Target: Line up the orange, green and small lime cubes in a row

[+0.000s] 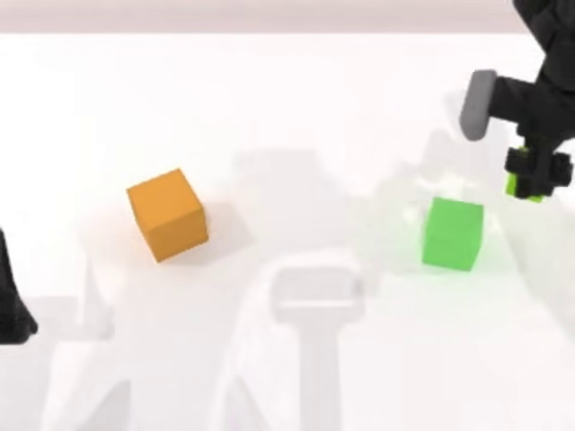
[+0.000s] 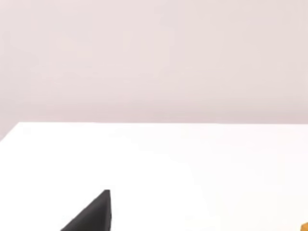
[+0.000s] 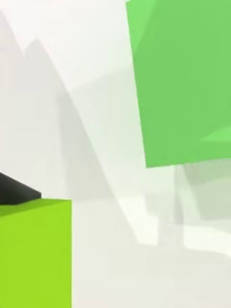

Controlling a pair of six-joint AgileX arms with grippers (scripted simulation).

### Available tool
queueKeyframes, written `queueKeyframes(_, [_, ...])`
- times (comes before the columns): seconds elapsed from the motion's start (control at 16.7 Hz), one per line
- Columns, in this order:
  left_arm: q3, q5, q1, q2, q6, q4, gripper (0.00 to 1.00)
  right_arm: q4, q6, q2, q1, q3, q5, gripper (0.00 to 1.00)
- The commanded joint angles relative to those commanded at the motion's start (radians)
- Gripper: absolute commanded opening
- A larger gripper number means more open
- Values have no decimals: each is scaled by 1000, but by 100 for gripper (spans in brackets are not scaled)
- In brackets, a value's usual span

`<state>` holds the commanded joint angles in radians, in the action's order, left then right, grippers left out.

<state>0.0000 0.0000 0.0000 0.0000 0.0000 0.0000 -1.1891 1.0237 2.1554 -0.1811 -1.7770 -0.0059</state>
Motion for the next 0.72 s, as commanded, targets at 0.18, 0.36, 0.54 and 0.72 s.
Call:
queueKeyframes(0.18, [0,0,0,0,0,0,100,1,-21,-44,-125,44,-1,0])
queueKeyframes(0.36, [0,0,0,0,0,0,100,0,-41,-91,-274,94,-3,0])
queueKeyframes(0.54, [0,0,0,0,0,0,100,1,-56,-131,-393,133,-4,0])
queueKeyframes(0.72, [0,0,0,0,0,0,100,2,-61,-144,-423,145,-4,0])
